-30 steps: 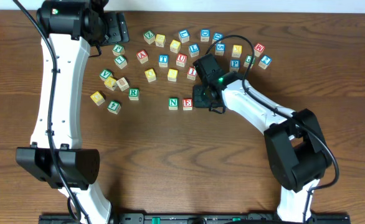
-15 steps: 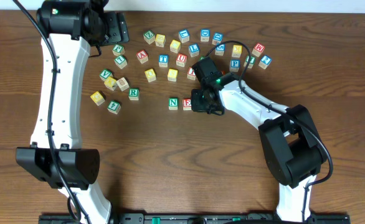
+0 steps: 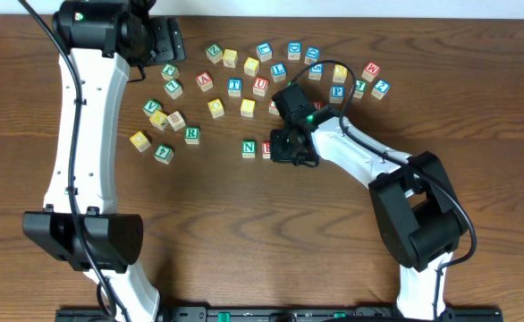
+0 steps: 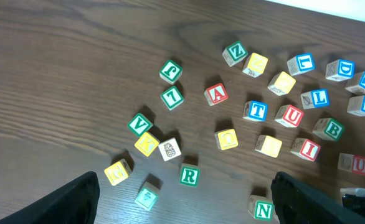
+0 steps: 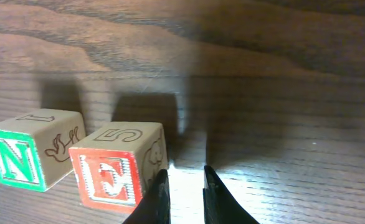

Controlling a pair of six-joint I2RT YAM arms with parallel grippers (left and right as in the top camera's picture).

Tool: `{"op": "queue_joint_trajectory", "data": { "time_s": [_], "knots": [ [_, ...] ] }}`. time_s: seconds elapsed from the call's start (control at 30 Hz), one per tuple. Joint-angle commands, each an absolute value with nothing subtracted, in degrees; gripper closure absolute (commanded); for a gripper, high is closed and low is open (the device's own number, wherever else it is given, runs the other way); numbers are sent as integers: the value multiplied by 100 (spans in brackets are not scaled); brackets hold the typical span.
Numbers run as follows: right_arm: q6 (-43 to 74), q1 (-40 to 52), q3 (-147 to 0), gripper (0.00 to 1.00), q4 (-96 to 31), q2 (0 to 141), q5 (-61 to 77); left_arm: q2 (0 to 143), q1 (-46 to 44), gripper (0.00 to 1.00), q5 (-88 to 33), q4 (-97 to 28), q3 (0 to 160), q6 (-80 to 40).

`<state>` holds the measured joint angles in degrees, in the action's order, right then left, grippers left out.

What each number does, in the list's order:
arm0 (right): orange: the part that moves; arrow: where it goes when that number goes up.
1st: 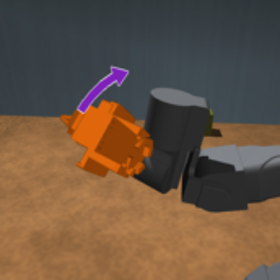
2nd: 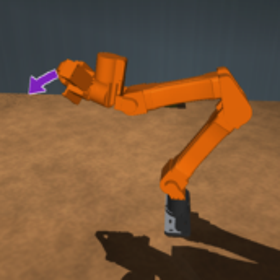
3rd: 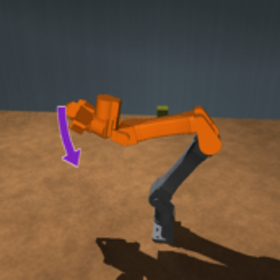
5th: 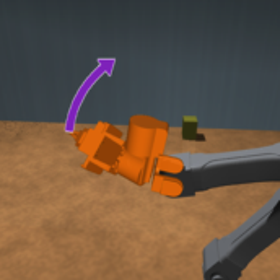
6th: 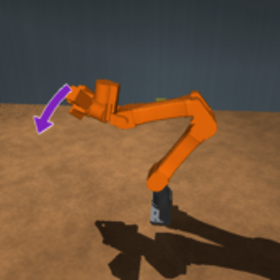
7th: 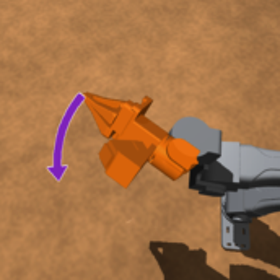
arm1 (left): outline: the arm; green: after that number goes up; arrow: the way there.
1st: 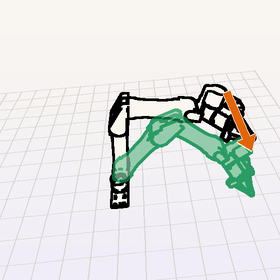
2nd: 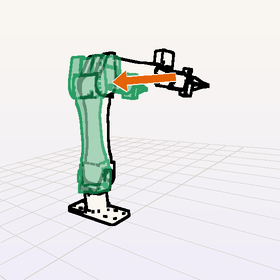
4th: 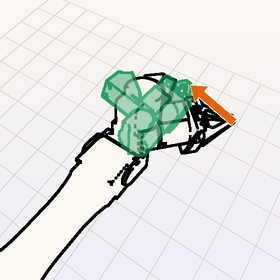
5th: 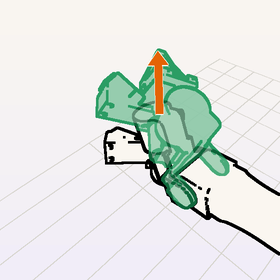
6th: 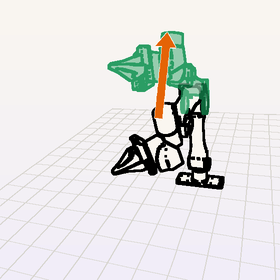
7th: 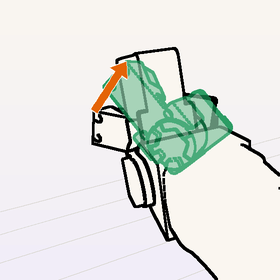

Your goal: Spell out NEURIPS

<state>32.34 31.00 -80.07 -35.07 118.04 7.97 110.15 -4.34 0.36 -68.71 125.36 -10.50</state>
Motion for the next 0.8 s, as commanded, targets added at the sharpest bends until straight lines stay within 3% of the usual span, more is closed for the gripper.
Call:
{"op": "queue_joint_trajectory", "data": {
  "time_s": [0.0, 0.77],
  "knots": [
    [3321, 3162, -7983, 87, -3489, 11826, 814, 11050, -429, 13, 93, -6897, 12492, -1059],
    [3317, 3297, -7983, 88, -3183, 11826, 810, 11050, -429, 13, 93, -6897, 12492, -1059]
  ]
}}
